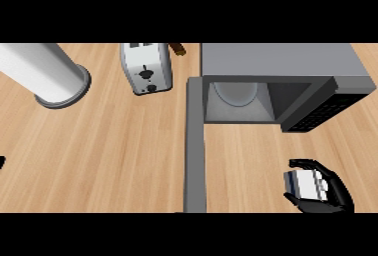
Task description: Pick up the milk, place it into the microwave and close the microwave
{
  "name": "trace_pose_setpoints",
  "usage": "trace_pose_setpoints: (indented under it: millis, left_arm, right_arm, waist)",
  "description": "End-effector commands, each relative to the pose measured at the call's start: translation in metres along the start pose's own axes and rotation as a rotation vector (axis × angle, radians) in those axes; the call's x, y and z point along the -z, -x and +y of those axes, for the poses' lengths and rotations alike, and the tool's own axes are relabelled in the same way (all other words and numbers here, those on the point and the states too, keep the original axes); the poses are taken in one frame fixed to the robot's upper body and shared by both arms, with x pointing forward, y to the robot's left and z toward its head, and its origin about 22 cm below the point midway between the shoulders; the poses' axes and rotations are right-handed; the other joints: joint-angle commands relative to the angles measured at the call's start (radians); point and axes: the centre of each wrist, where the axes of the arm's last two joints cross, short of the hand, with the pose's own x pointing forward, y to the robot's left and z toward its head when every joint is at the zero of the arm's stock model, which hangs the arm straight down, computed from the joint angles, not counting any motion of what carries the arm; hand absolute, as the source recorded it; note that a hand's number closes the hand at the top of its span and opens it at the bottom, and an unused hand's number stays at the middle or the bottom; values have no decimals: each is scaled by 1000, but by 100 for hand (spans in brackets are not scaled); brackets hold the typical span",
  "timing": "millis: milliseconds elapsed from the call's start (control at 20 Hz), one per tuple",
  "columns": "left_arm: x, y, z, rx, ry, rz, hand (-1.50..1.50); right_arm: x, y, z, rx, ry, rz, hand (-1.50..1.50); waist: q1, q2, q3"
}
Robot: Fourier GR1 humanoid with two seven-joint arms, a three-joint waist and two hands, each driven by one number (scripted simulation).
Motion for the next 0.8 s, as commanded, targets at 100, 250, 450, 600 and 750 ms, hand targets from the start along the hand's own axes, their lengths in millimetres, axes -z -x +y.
trace_pose_setpoints:
  millis: [100,250,450,600,750]
  left_arm:
    - [0,-4,-3,-14,-3,10,-150]
    - [-2,-1,0,-9,-7,3,-150]
    - [-5,-1,12,6,7,11,-150]
    - [-6,-7,17,-7,11,5,-150]
    - [-10,6,10,-39,6,0,-150]
  right_arm:
    - [-10,6,15,-65,95,-248,150]
    - [11,-5,18,86,81,-263,150]
    - [10,-21,14,79,6,-303,150]
    - [20,-30,36,54,125,-303,150]
    - [52,-47,39,10,275,-296,150]
  waist:
    - [-5,0,0]
    - [-12,-3,-2]
    - [-14,-3,-3]
    - [-11,-3,-3]
    - [-8,-2,-3]
